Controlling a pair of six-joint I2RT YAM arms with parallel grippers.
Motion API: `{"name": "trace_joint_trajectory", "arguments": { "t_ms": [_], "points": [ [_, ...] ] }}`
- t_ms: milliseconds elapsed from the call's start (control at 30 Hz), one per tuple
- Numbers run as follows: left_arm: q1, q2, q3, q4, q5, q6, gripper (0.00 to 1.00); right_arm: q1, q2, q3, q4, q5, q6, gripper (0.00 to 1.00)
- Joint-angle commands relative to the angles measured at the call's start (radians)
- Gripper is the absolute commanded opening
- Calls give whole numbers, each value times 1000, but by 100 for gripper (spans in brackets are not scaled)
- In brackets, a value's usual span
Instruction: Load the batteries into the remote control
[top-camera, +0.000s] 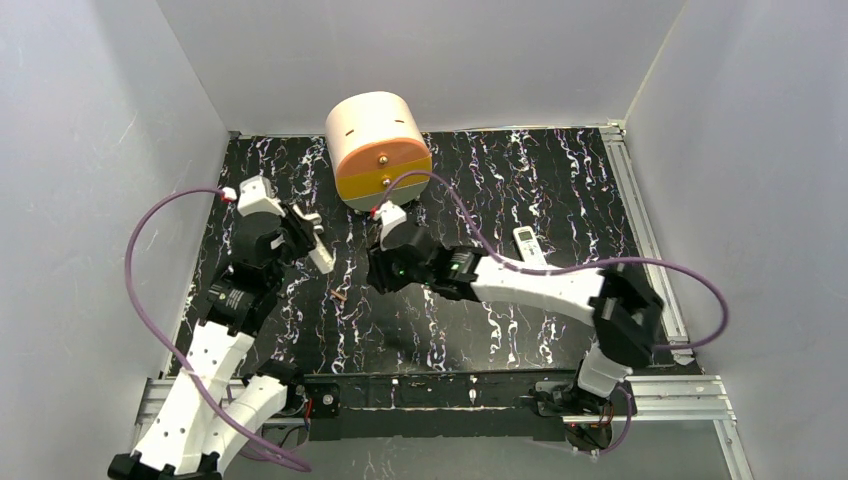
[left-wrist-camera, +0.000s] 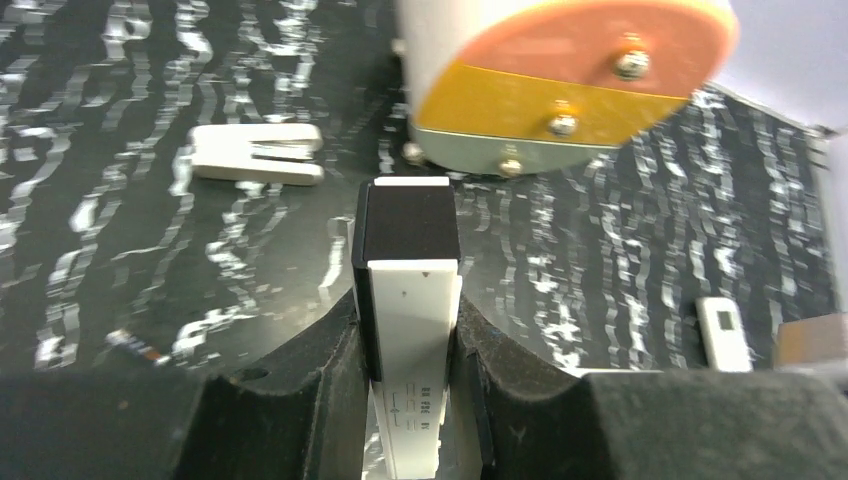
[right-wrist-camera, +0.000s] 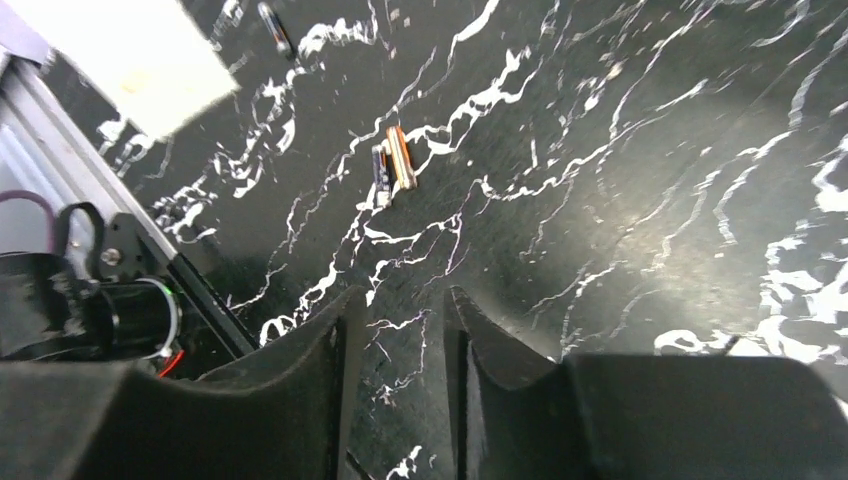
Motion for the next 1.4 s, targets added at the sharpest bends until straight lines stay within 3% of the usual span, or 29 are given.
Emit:
{"name": "trace_joint_trajectory", "arguments": {
  "t_ms": [0, 200, 433, 633, 733, 1100, 1367],
  "points": [
    [0, -58, 40, -161, -259, 76, 0, 44, 131, 104, -31, 36, 25, 40],
    [0, -130, 45, -221, -363, 88, 0, 109, 341, 266, -19, 31, 13, 40],
    [1, -181, 40, -223, -460, 111, 0, 157, 493, 407, -53, 134, 12, 43],
    [1, -174, 35, -227, -461, 121, 0, 156, 566, 487, -89, 241, -5, 43],
    [0, -172, 30, -226, -463, 127, 0, 154, 615, 552, -151, 272, -2, 38],
    [0, -163, 15, -215, -435, 129, 0, 125, 671, 604, -200, 276, -3, 30],
    [0, -156, 6, -210, -410, 118, 0, 122, 700, 617, -194, 220, -56, 32]
  ]
}}
